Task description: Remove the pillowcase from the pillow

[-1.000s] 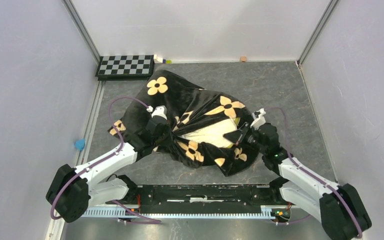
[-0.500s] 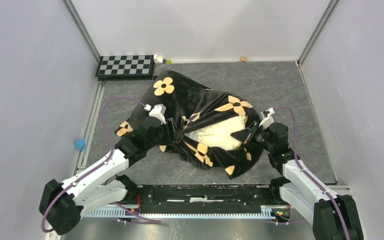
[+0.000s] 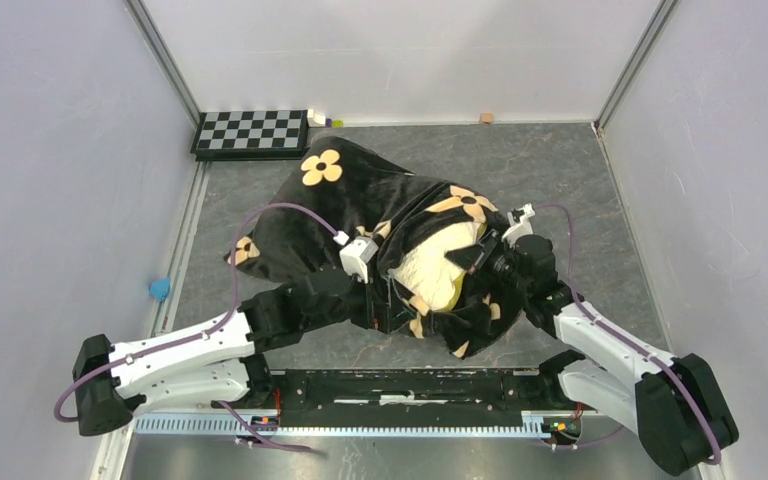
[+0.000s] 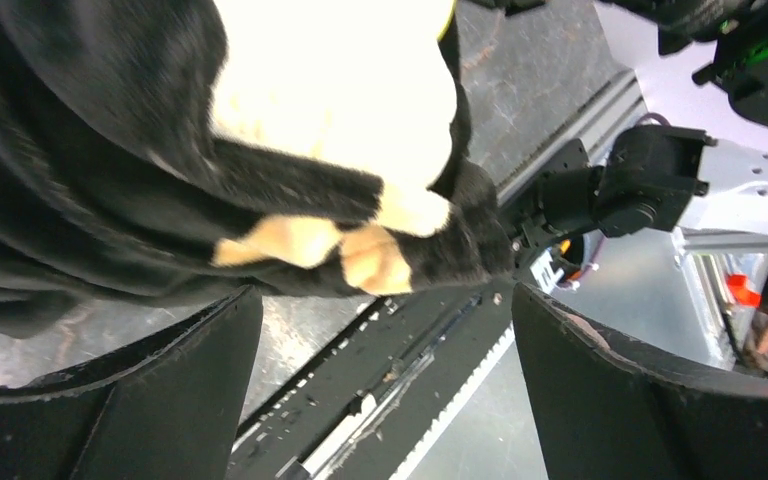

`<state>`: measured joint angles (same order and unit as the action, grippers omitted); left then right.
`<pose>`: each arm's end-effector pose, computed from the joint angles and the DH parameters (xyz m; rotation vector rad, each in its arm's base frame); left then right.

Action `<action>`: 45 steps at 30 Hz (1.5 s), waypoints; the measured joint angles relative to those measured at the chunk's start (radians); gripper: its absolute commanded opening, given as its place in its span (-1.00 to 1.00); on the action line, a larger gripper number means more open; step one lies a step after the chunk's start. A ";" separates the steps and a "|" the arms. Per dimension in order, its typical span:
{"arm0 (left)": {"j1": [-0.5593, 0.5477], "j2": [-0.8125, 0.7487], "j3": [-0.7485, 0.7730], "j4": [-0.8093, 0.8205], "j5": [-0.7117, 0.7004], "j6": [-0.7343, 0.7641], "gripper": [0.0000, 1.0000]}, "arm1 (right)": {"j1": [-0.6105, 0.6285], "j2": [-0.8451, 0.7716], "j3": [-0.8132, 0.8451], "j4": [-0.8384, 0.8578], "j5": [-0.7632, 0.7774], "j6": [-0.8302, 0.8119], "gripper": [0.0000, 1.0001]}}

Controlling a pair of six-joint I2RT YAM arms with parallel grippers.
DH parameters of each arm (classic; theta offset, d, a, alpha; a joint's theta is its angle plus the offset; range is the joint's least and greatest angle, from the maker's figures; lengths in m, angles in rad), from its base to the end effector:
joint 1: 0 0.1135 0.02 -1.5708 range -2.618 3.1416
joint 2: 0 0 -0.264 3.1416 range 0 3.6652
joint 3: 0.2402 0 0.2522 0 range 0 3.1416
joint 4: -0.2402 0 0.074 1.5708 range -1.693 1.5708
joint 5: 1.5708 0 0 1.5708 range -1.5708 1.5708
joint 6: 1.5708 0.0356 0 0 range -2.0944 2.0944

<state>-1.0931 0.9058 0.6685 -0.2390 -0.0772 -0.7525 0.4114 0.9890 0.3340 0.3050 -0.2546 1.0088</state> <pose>0.0974 -0.1822 0.2718 0.3249 2.1977 -1.0272 0.1867 0.0912 0.1952 0.4366 2.0545 1.1570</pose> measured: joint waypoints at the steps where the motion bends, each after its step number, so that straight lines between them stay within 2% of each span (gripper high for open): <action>1: -0.014 -0.002 -0.010 0.009 0.001 -0.015 1.00 | 0.014 0.010 0.018 0.000 0.016 0.006 -1.00; 4: -0.065 -0.001 -0.035 0.038 -0.008 -0.061 1.00 | 0.043 0.035 0.057 0.000 0.049 0.016 -1.00; 10: -0.240 -0.037 -0.154 0.159 -0.143 -0.145 1.00 | 0.089 0.064 0.077 0.004 0.103 0.047 -1.00; 16: -0.247 0.059 -0.172 0.262 -0.217 -0.171 1.00 | 0.116 0.065 0.085 0.002 0.151 0.075 -1.00; 20: -0.254 0.140 -0.172 0.336 -0.211 -0.171 1.00 | 0.131 0.071 0.152 -0.081 0.180 0.080 -1.00; 24: -0.264 0.153 -0.172 0.386 -0.213 -0.170 1.00 | 0.153 0.088 0.243 -0.159 0.207 0.079 -1.00; 29: -0.264 0.174 -0.170 0.448 -0.231 -0.168 1.00 | 0.177 0.088 0.255 -0.175 0.238 0.091 -1.00; 31: -0.264 0.202 -0.165 0.453 -0.249 -0.169 0.85 | 0.182 0.087 0.255 -0.180 0.246 0.099 -1.00; 32: -0.264 0.218 -0.164 0.455 -0.264 -0.171 0.68 | 0.183 0.087 0.255 -0.180 0.249 0.103 -1.00; 34: -0.258 0.242 -0.164 0.454 -0.291 -0.183 0.17 | 0.184 0.085 0.255 -0.184 0.252 0.108 -1.00; 36: -0.240 0.248 -0.172 0.459 -0.306 -0.207 -0.47 | 0.184 0.080 0.255 -0.193 0.256 0.112 -1.00; 39: -0.169 0.234 -0.222 0.473 -0.304 -0.234 -0.94 | 0.184 0.058 0.255 -0.219 0.258 0.109 -1.00; 45: 0.034 0.220 -0.281 0.371 -0.283 -0.217 -0.95 | 0.186 -0.003 0.255 -0.296 0.263 0.082 -1.00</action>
<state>-1.0595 1.1255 0.3874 0.1322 -0.3607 -0.9695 0.5976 0.9855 0.5892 0.0093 0.0086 1.0912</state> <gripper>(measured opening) 0.034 0.051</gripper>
